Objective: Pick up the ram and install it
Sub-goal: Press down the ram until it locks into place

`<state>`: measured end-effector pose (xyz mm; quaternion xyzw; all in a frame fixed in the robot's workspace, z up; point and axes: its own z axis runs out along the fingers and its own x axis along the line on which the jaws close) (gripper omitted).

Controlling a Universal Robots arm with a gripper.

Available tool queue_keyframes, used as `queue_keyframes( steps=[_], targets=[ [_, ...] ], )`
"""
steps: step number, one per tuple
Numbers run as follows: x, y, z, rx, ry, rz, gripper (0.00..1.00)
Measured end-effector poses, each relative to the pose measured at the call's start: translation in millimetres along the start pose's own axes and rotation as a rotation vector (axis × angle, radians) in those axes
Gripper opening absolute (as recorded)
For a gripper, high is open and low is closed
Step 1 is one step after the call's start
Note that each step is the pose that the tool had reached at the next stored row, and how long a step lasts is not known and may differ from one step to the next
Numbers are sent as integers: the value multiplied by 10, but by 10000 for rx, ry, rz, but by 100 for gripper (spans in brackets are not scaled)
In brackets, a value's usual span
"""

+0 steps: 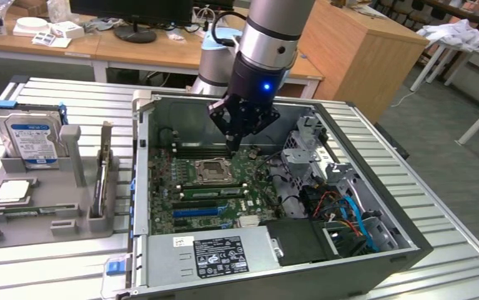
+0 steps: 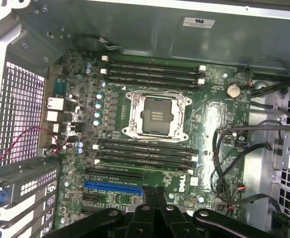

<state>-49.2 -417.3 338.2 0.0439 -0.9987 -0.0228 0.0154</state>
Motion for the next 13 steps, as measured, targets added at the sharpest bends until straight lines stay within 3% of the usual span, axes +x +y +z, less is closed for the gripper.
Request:
queue_keyframes(
  steps=[13],
  targets=[
    [1,2,-47,1,1,-10,11]
  ],
)
